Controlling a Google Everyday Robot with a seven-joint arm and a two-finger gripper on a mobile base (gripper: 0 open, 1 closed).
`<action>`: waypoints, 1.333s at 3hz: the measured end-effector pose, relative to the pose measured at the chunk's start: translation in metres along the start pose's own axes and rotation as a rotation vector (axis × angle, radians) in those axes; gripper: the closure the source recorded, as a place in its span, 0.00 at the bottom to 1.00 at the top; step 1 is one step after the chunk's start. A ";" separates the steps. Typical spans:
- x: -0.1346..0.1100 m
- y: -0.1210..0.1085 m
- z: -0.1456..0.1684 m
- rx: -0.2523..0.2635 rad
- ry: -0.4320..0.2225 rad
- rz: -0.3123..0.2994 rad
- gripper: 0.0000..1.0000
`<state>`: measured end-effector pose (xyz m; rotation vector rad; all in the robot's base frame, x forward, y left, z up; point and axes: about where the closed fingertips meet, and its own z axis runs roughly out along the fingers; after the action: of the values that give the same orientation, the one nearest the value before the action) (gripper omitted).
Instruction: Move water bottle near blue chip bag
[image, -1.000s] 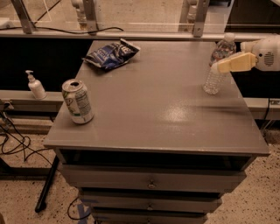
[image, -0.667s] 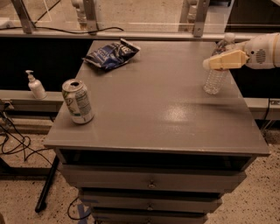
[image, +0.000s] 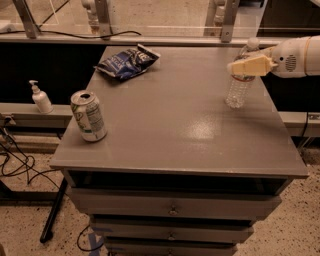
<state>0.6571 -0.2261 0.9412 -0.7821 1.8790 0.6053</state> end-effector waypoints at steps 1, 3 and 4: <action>-0.020 -0.001 0.003 -0.023 -0.033 -0.017 0.88; -0.074 -0.004 -0.014 -0.002 -0.048 -0.086 1.00; -0.079 0.006 0.025 -0.067 -0.042 -0.090 1.00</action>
Offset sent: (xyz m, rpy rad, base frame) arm 0.0263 -0.0096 0.1361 -0.0784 -0.1392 0.0208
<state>0.6923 -0.1844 1.0038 -0.8857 1.7830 0.6265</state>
